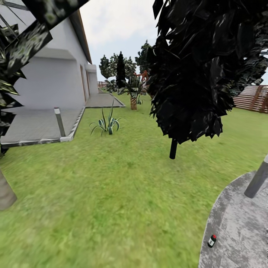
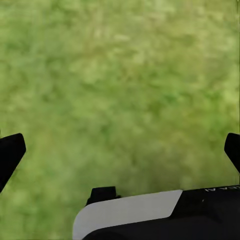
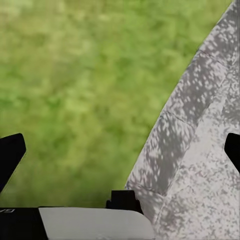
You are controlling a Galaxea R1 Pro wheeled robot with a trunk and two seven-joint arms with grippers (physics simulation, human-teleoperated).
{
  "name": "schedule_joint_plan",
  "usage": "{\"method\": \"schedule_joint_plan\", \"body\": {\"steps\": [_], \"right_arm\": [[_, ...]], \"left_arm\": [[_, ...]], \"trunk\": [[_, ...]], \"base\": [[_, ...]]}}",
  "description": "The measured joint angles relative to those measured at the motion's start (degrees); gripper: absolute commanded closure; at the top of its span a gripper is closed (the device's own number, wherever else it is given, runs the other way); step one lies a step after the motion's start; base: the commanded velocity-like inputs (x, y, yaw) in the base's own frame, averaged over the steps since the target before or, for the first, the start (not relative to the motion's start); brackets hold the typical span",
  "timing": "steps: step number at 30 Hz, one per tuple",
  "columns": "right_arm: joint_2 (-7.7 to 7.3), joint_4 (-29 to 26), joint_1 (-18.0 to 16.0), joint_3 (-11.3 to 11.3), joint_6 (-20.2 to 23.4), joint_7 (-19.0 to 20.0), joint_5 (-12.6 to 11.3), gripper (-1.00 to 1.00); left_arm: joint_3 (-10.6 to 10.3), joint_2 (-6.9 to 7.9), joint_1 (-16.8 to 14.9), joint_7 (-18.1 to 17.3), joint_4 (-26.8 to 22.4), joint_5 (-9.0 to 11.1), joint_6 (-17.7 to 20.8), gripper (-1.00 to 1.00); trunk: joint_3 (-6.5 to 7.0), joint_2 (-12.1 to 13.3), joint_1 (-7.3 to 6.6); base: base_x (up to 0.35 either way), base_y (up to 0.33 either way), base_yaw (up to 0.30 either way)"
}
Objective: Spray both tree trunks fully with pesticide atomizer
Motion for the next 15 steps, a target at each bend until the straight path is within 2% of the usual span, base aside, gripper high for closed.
{"method": "schedule_joint_plan", "body": {"steps": [8,15], "right_arm": [[0.03,0.49,-0.03,0.05,0.00,0.05,0.00,-1.00],[0.05,0.54,-0.05,0.05,0.00,0.08,0.00,-1.00]], "left_arm": [[-0.01,0.00,0.00,0.00,0.00,0.00,0.00,-1.00],[0.02,0.00,0.00,-0.01,0.05,0.00,0.00,-1.00]], "trunk": [[0.00,0.00,0.01],[0.00,0.00,0.02]], "base": [[0.251,0.260,-0.298],[0.136,0.313,-0.300]]}}
